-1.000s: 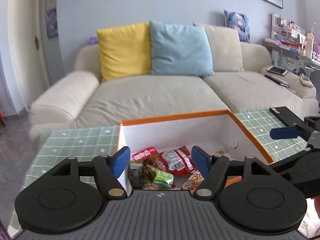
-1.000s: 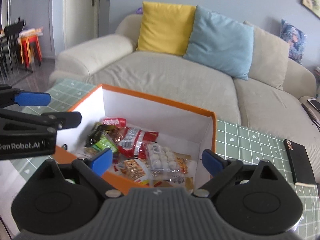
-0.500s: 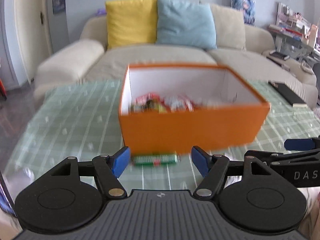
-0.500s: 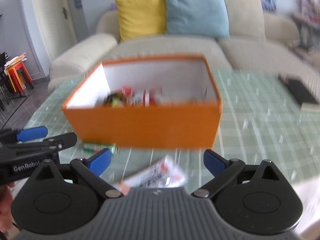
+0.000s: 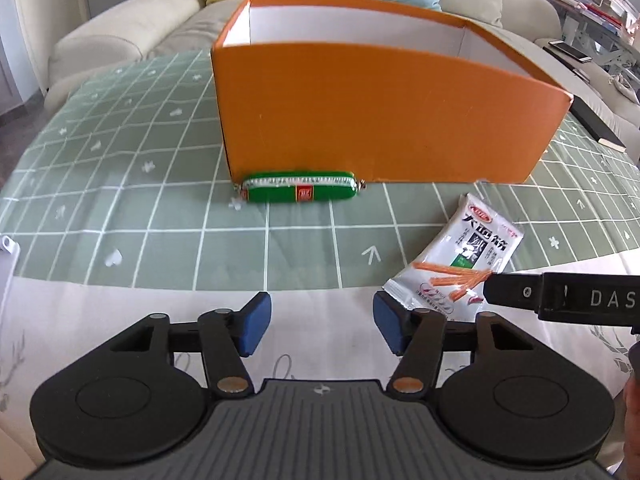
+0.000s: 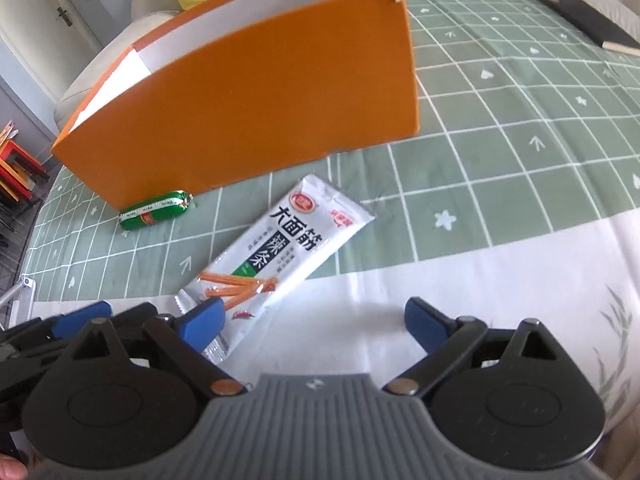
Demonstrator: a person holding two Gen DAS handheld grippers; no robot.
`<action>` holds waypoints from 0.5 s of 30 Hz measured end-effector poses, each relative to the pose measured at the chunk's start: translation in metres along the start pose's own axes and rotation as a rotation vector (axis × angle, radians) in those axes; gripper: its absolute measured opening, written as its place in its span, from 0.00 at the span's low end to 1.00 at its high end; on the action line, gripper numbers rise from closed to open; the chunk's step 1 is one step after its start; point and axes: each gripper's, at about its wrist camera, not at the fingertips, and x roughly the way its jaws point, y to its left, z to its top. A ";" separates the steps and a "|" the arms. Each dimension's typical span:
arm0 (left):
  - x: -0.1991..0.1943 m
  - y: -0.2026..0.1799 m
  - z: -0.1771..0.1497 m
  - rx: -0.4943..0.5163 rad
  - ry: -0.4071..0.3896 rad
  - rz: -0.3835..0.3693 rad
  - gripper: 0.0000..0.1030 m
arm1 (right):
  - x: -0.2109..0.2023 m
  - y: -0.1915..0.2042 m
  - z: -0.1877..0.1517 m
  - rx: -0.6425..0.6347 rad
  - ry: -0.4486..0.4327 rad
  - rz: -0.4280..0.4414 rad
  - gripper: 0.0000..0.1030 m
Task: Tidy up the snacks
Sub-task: 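Grasp the green sausage stick with the left gripper while the right gripper grasps the white stick-snack pack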
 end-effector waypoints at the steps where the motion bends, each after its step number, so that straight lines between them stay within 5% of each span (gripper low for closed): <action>1: 0.002 -0.001 -0.003 -0.002 0.003 -0.007 0.58 | 0.002 0.003 0.000 -0.013 -0.003 -0.001 0.91; 10: 0.007 -0.010 -0.004 0.025 0.011 -0.132 0.29 | 0.017 0.025 0.008 -0.115 -0.036 0.040 0.82; 15: 0.010 -0.014 -0.004 -0.003 0.047 -0.286 0.19 | 0.020 0.027 0.010 -0.136 -0.036 0.052 0.81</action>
